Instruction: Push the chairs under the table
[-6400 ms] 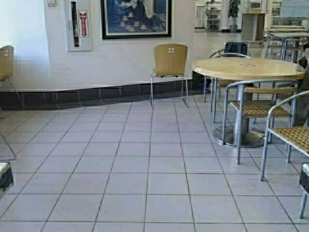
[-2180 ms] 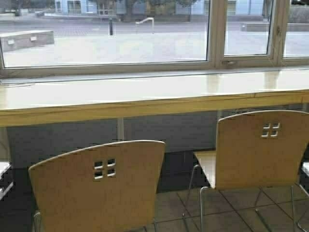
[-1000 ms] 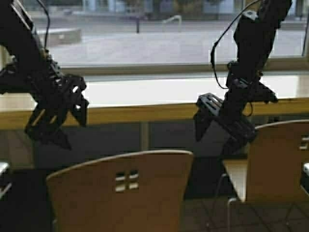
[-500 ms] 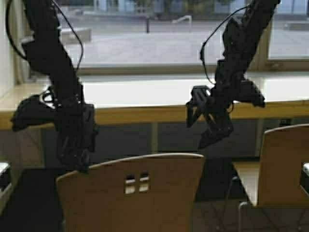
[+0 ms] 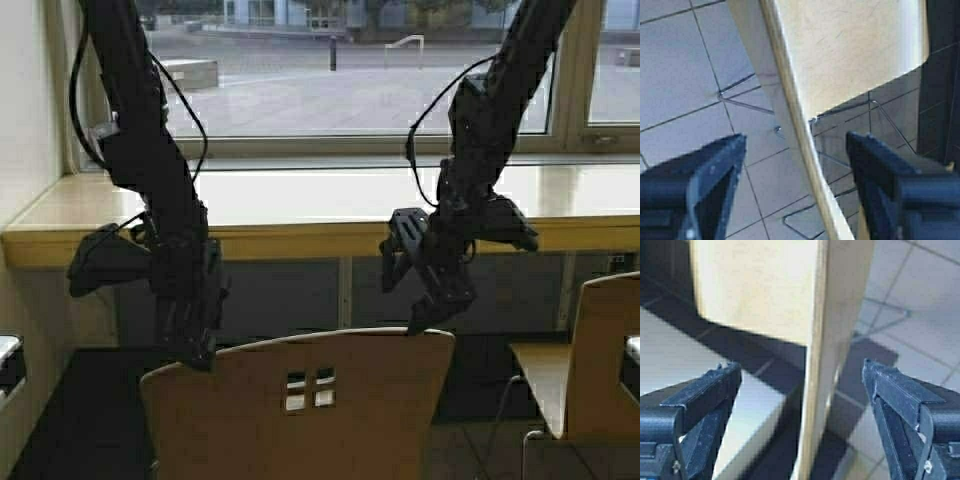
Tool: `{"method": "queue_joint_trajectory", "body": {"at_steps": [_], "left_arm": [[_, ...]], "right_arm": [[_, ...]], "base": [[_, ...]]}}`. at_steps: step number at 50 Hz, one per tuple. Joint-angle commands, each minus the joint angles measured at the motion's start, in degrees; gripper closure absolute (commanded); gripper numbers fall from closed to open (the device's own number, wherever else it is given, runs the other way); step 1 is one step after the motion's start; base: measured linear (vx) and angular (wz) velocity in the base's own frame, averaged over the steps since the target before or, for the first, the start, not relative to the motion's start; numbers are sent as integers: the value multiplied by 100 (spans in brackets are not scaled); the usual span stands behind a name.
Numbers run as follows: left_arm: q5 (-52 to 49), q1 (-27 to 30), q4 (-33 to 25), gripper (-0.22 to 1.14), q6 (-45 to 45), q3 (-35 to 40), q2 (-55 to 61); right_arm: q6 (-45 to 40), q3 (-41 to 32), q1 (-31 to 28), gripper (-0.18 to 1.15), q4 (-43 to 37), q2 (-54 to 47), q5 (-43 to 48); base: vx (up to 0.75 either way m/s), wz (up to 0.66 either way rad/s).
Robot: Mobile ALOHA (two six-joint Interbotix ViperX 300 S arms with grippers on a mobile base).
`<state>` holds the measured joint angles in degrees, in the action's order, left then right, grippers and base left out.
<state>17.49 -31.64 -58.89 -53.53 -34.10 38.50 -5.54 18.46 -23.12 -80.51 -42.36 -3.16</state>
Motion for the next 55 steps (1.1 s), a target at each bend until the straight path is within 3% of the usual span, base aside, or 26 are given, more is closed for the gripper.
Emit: {"method": "queue_joint_trajectory", "body": {"at_steps": [1,23,38,44,55], "left_arm": [[-26,-9,9,-2,0,255,105],[-229,-9,9,-2,18,1151,949],[-378,-9,0,4,18,1345,1292],[-387,-9,0,21,18,1362,1336],[-466,0,0,65,0,1433,1406]], "right_arm": [[9,-220,44,-6,70,-114,-114],[9,-686,167,-5,79,-888,-299],[62,-1011,185,-1,149,-1345,-554],[70,-1055,185,16,237,-1424,-606],[62,-1107,220,76,264,-1503,-703]], "base": [[5,5],[4,3],[3,1],[4,1],[4,1]]}}
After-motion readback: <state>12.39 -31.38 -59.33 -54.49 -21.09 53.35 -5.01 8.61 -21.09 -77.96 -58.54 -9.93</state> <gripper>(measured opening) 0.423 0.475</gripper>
